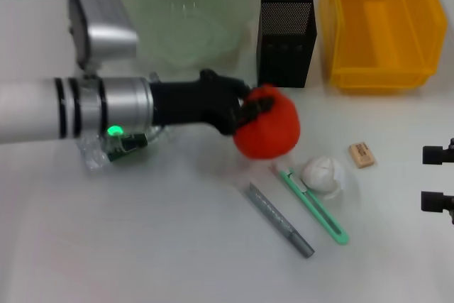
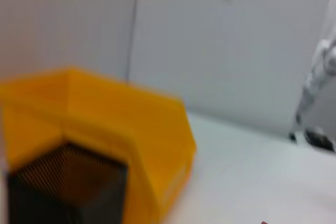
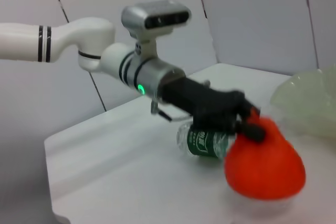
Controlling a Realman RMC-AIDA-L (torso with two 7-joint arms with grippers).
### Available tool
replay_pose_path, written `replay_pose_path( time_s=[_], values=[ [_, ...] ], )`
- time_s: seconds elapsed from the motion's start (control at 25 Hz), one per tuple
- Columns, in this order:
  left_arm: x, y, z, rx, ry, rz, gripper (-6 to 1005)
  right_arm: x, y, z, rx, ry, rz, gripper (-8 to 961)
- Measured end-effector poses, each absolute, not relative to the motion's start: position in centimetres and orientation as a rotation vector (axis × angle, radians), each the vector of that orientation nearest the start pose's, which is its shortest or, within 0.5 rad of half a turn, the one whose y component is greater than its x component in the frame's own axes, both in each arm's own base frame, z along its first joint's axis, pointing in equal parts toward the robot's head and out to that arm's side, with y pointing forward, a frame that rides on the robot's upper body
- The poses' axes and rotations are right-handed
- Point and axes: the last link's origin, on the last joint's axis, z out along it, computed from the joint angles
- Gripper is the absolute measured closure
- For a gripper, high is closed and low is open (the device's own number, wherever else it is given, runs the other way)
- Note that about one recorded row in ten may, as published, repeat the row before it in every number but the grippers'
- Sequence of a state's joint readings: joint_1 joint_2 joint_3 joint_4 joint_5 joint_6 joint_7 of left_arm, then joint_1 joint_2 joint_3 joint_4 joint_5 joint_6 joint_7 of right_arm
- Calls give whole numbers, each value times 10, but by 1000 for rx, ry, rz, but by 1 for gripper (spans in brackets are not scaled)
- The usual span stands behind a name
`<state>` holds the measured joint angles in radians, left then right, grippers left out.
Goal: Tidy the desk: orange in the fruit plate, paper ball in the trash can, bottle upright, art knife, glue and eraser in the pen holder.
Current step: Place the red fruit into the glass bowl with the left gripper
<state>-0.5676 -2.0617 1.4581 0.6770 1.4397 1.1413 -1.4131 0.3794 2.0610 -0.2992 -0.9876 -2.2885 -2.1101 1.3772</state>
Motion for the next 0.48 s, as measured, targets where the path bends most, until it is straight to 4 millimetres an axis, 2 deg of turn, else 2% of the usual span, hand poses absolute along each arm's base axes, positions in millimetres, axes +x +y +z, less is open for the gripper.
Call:
replay_pose_path(
  time_s=[0.12, 0.16, 0.24, 0.32, 0.36, 0.48],
  values=[
    [-182, 366, -40, -2724, -445, -719, 840, 302, 240, 86, -2806, 629, 675, 160],
    [-182, 366, -40, -2724, -445, -719, 840, 302, 240, 86, -2806, 629, 675, 159],
    [-183, 379, -25, -2650, -472, -724, 841, 301, 240, 85, -2807, 628, 680, 159],
    [-184, 394, -17, -2575, -510, -711, 841, 301, 240, 84, -2810, 629, 687, 159],
    [-184, 394, -17, -2575, -510, -711, 841, 301, 240, 84, -2810, 629, 687, 159],
    [-186, 412, -14, -2480, -547, -671, 841, 300, 239, 82, -2813, 630, 692, 160]
  ],
)
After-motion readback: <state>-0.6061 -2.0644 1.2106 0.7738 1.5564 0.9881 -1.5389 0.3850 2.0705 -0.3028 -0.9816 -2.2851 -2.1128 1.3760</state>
